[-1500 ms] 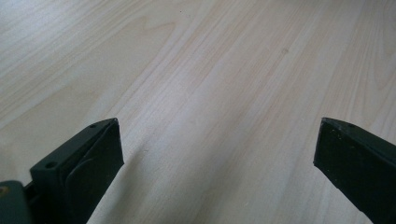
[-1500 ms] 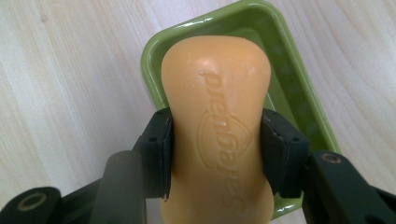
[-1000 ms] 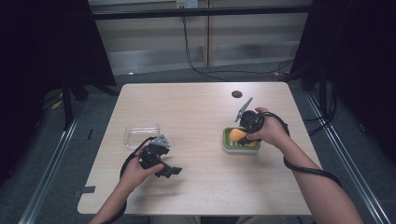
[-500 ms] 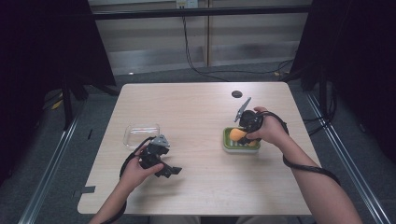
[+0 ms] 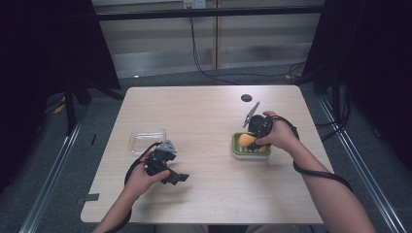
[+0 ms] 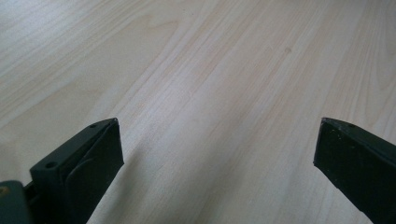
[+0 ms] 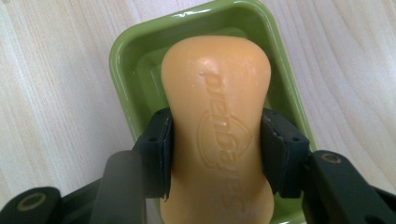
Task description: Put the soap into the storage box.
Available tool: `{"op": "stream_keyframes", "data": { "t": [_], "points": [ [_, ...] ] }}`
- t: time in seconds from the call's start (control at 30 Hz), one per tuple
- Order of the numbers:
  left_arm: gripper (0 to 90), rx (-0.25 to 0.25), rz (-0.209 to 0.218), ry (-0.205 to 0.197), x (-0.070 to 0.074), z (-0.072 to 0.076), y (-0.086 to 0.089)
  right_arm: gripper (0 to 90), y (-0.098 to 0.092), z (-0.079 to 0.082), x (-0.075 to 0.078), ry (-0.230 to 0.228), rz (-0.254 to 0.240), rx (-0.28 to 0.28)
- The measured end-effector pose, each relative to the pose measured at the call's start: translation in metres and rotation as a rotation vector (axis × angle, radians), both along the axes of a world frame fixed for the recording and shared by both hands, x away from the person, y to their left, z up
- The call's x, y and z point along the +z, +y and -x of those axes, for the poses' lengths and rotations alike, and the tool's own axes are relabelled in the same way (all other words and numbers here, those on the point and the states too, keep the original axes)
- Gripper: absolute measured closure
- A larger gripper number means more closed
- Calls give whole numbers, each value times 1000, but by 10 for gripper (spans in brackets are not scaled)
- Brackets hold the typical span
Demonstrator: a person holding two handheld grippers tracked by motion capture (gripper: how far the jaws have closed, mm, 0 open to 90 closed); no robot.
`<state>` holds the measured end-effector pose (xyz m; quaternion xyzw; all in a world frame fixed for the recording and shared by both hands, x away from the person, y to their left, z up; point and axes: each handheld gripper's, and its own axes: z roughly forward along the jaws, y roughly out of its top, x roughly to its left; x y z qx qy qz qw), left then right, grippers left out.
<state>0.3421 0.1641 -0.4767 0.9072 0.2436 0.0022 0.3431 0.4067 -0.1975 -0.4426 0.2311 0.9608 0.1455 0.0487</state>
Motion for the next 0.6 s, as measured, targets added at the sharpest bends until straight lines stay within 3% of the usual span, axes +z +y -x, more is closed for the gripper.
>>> {"op": "stream_keyframes", "data": {
  "t": [0.07,0.3,0.53,0.6],
  "points": [
    [10,1,1,0,0,0,0,497,1,1,0,11,8,-12],
    [10,-8,-6,-6,0,0,0,497,-1,-1,-2,-12,16,19],
    [10,-5,-8,-5,0,0,0,497,0,-1,-4,5,32,21],
    [10,2,15,-8,-1,0,-1,497,0,-1,-5,-2,34,21]
  ]
}}
